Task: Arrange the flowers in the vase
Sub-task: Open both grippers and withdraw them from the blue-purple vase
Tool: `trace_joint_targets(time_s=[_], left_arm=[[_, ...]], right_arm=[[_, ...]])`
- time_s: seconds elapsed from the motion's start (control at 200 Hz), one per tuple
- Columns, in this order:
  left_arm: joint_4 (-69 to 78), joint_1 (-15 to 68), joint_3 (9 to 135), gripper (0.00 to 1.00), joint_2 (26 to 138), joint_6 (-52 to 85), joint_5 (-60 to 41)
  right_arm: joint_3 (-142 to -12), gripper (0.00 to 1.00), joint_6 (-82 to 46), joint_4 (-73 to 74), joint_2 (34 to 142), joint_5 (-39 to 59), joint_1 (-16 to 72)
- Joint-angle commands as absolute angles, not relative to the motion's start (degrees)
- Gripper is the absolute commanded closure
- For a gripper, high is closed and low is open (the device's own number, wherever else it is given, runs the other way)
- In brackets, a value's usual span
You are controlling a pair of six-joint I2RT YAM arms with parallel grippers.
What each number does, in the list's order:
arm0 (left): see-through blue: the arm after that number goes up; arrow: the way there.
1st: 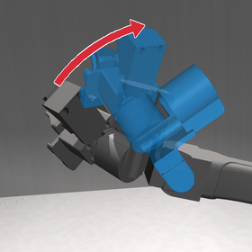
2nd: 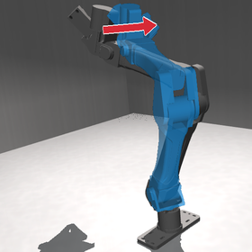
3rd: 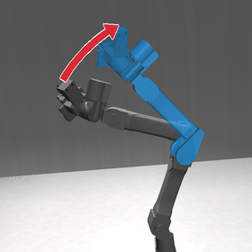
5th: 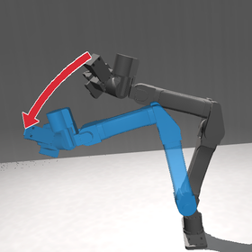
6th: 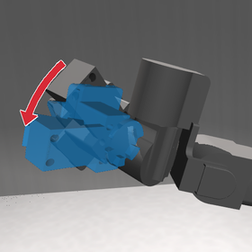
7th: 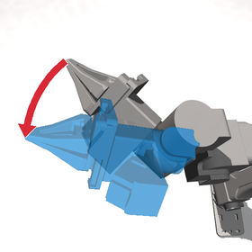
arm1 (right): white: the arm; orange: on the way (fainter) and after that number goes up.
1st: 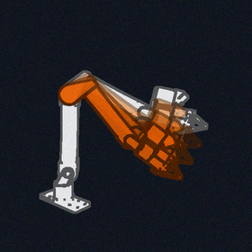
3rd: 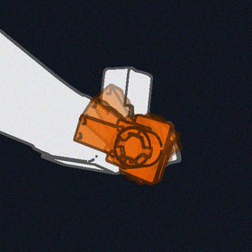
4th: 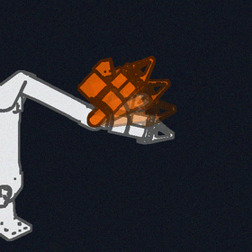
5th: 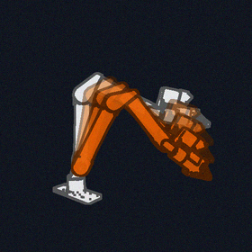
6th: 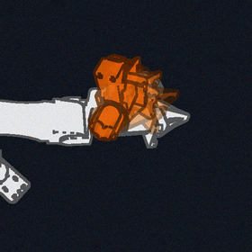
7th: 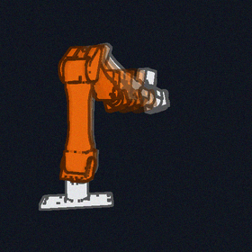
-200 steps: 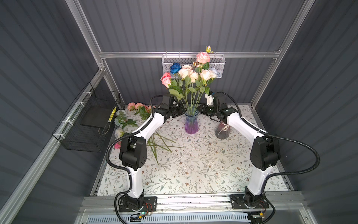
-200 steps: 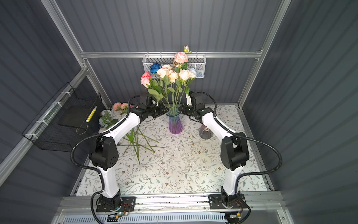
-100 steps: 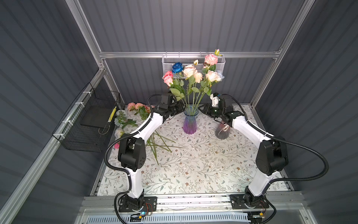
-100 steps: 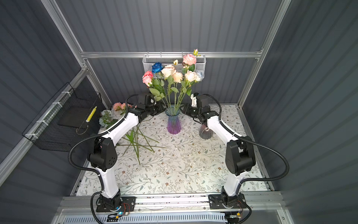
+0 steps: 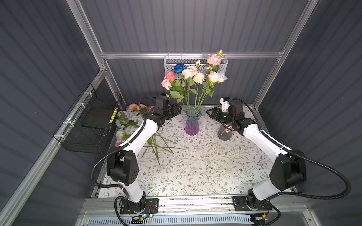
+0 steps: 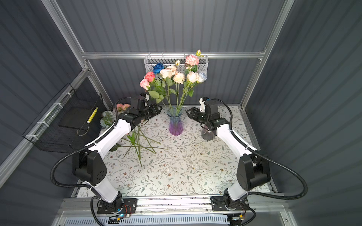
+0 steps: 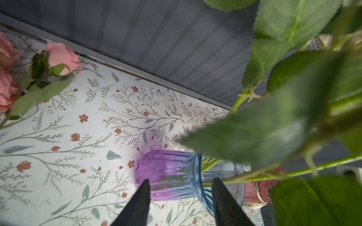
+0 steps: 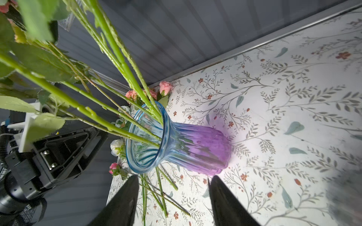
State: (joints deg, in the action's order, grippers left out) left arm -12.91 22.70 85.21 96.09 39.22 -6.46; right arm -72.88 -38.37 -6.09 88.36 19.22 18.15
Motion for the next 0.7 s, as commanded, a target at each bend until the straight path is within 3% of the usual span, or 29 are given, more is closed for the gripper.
trace_joint_targets(time_s=[0.0,0.295,0.515,0.695], left_arm=[[-13.06,22.06,81.59,0.44,91.45,38.83,-4.58],[-11.45,21.93,66.33,0.29,73.27,40.8,-6.53],[-12.74,21.97,58.42,0.01,59.07,41.18,-10.2],[-15.42,21.97,54.21,0.0,51.11,40.88,-12.6]], right_arm=[[-70.68,0.38,-37.66,-7.72,83.37,18.6,17.93],[-63.04,0.33,-36.75,-14.13,67.31,16.93,17.86],[-60.03,0.28,-34.27,-21.69,58.32,10.2,17.43],[-60.37,0.22,-33.2,-28.31,57.45,0.94,13.49]])
